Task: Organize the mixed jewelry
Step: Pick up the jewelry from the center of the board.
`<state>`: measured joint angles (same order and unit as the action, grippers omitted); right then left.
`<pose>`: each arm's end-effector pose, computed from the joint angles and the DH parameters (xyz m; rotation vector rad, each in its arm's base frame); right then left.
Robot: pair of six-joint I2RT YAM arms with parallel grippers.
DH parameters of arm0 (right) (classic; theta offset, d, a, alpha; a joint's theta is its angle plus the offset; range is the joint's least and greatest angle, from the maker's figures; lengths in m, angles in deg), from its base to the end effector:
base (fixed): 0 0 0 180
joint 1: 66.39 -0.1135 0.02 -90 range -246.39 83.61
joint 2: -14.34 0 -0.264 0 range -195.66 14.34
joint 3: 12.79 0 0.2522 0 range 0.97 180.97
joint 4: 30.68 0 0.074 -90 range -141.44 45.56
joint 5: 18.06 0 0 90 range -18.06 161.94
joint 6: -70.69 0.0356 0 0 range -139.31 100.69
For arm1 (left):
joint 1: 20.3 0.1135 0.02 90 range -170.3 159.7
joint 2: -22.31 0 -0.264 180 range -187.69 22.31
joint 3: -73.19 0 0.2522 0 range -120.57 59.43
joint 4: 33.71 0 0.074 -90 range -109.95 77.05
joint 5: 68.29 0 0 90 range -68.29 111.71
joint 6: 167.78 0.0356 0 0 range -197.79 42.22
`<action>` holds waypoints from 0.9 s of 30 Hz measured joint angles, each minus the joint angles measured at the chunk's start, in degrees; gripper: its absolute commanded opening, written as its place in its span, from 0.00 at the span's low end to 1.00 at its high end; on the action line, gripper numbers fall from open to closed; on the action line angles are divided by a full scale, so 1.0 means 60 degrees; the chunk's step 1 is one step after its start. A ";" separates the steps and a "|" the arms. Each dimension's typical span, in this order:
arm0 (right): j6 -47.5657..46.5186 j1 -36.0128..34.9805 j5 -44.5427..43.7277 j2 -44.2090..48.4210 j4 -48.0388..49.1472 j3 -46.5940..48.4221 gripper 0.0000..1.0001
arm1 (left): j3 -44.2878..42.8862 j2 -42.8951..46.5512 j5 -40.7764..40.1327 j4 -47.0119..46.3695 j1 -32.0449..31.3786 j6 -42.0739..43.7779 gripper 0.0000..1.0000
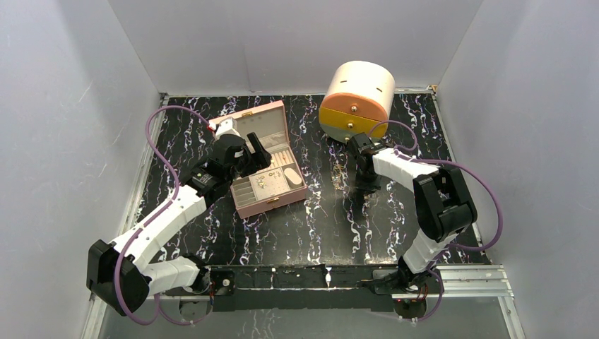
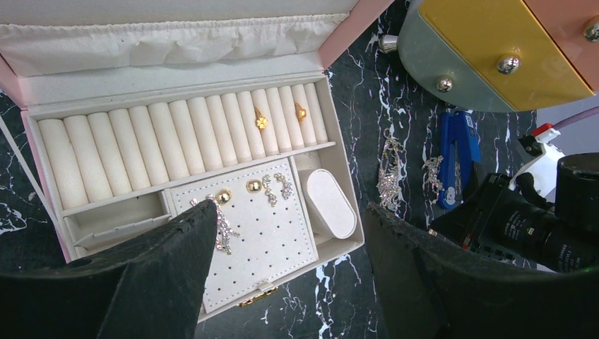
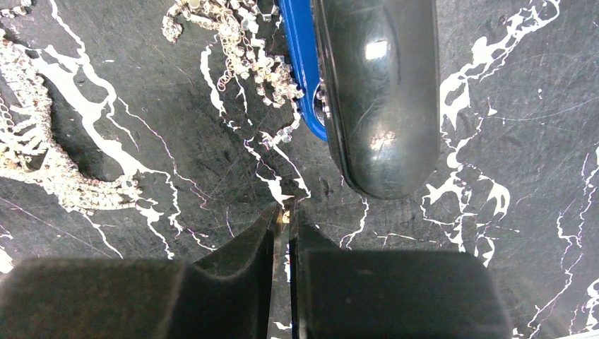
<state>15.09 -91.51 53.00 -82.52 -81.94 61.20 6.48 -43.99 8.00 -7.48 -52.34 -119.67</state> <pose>0.2886 0.1226 0.1740 0.2843 2.7181 -0.2066 0.2281 -0.1328 0.3097 -0.3300 2.0293 -0.5761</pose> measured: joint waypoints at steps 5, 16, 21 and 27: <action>-0.0022 0.0000 0.0000 0.0000 0.0000 0.0000 0.20 | 0.0000 0.0000 0.0007 0.0004 0.0000 -0.0022 0.72; -0.0025 0.0000 0.0076 0.0000 0.0000 0.0000 0.18 | 0.0000 0.0000 0.0011 0.0011 0.0000 -0.0029 0.72; -0.0025 0.0000 0.0135 0.0000 -0.0007 0.0000 0.18 | 0.0000 0.0000 0.0015 0.0047 0.0000 -0.0044 0.72; -0.0025 0.0000 0.0157 0.0000 -0.0018 0.0000 0.17 | 0.0000 0.0000 0.0036 0.0069 0.0000 -0.0098 0.72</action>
<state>14.93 -91.51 53.94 -82.52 -82.05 61.20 6.48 -43.99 8.22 -7.06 -52.34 -120.26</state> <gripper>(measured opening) 0.184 0.727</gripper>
